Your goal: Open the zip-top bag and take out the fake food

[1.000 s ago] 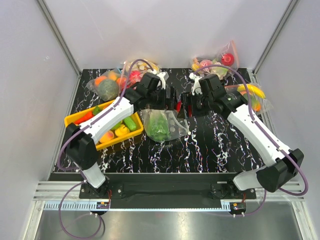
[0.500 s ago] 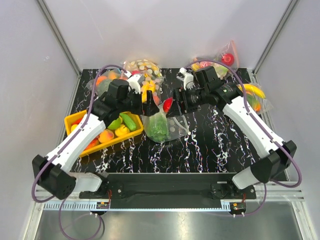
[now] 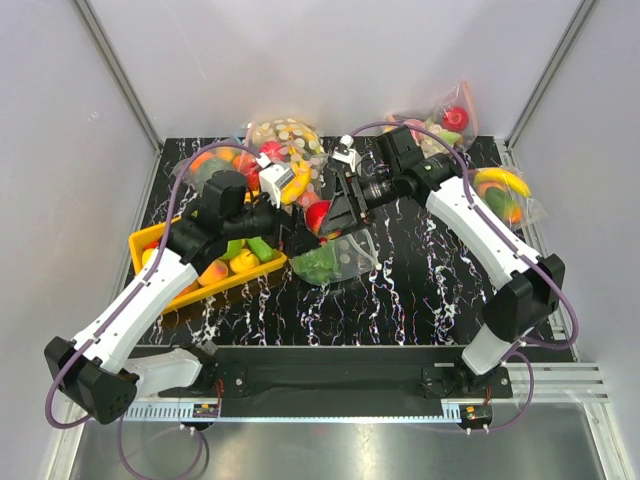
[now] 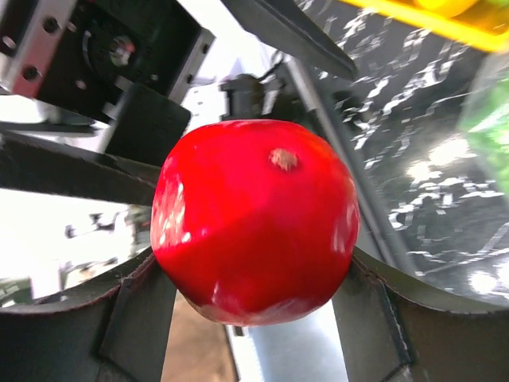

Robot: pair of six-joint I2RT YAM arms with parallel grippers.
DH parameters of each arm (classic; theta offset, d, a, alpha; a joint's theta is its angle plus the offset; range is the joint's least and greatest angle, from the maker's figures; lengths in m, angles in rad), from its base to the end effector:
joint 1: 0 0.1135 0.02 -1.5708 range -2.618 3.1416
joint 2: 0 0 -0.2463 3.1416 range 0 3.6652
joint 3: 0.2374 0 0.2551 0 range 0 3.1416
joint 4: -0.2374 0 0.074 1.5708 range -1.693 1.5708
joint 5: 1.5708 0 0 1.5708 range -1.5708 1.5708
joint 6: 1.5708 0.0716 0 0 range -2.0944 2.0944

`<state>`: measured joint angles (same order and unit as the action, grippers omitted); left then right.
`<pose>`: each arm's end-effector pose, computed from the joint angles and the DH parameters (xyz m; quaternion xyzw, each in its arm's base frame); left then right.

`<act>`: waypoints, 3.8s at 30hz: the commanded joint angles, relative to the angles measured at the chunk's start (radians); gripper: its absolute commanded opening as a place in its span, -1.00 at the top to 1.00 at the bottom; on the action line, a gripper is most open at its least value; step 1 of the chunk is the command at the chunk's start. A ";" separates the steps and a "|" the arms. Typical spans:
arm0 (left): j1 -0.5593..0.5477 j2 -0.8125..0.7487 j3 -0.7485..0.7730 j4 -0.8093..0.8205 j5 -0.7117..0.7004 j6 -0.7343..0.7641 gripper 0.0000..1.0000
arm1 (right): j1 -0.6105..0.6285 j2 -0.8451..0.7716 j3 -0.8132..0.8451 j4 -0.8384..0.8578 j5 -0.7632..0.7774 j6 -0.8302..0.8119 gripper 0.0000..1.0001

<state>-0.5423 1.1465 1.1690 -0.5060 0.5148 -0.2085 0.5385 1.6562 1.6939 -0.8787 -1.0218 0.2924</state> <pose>0.2266 -0.1777 0.3401 0.2673 0.7943 -0.3861 0.3855 0.2784 0.2375 0.3452 -0.2732 0.7873 0.5435 0.1005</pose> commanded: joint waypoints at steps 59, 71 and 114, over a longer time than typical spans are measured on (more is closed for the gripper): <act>-0.096 0.012 0.093 0.064 0.068 0.075 0.60 | 0.003 0.059 -0.155 0.510 -0.380 0.494 0.25; -0.096 0.002 0.084 0.055 0.057 0.100 1.00 | 0.000 0.056 -0.224 0.868 -0.399 0.798 -0.11; -0.099 0.019 0.043 0.081 -0.110 0.081 1.00 | -0.126 0.028 -0.201 0.799 -0.232 0.687 -0.81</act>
<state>-0.6373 1.1625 1.2171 -0.4545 0.4278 -0.1055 0.4290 1.7386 1.4380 0.0433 -1.2957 1.1141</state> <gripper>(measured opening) 0.847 0.901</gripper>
